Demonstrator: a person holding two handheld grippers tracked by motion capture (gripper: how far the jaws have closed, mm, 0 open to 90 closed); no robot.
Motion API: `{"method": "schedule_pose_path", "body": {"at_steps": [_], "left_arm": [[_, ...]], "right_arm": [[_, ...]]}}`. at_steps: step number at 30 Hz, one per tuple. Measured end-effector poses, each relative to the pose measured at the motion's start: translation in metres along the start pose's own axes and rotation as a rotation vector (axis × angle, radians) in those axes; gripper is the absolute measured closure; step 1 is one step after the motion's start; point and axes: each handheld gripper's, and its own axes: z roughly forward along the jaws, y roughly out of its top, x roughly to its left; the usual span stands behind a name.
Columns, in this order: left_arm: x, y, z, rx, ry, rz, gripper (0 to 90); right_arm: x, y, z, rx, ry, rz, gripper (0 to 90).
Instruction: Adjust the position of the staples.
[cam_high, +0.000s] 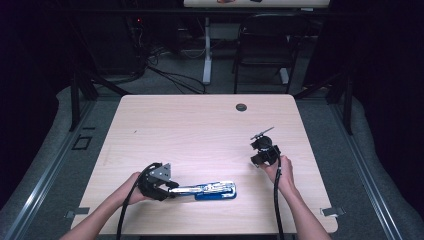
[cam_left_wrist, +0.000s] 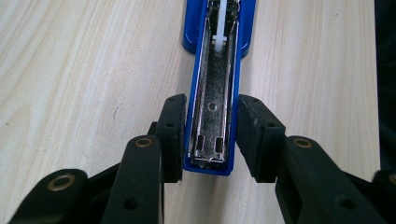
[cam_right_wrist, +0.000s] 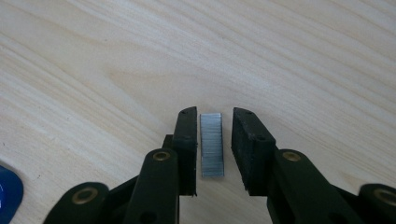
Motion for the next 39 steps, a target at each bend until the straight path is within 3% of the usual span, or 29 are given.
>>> {"method": "schedule_pose_path", "body": {"at_steps": [7,14,27,32,39], "left_arm": [[0.001,0.0,-0.001,0.009,-0.007,0.002,63.8],[0.001,0.0,-0.001,0.009,-0.006,0.002,63.8],[0.0,0.0,0.0,0.009,-0.004,0.007,63.8],[0.001,0.0,0.0,0.008,-0.008,0.005,63.8],[0.001,0.0,-0.001,0.012,-0.007,0.011,63.8]], "right_arm": [[-0.002,-0.002,0.004,-0.009,0.022,0.014,73.8],[-0.002,-0.001,0.009,-0.02,0.004,0.005,76.0],[-0.001,0.0,0.012,0.006,0.013,0.015,77.9],[-0.001,0.001,0.009,-0.003,0.01,-0.004,78.4],[-0.006,0.001,-0.002,-0.047,0.034,0.01,78.3]]}}
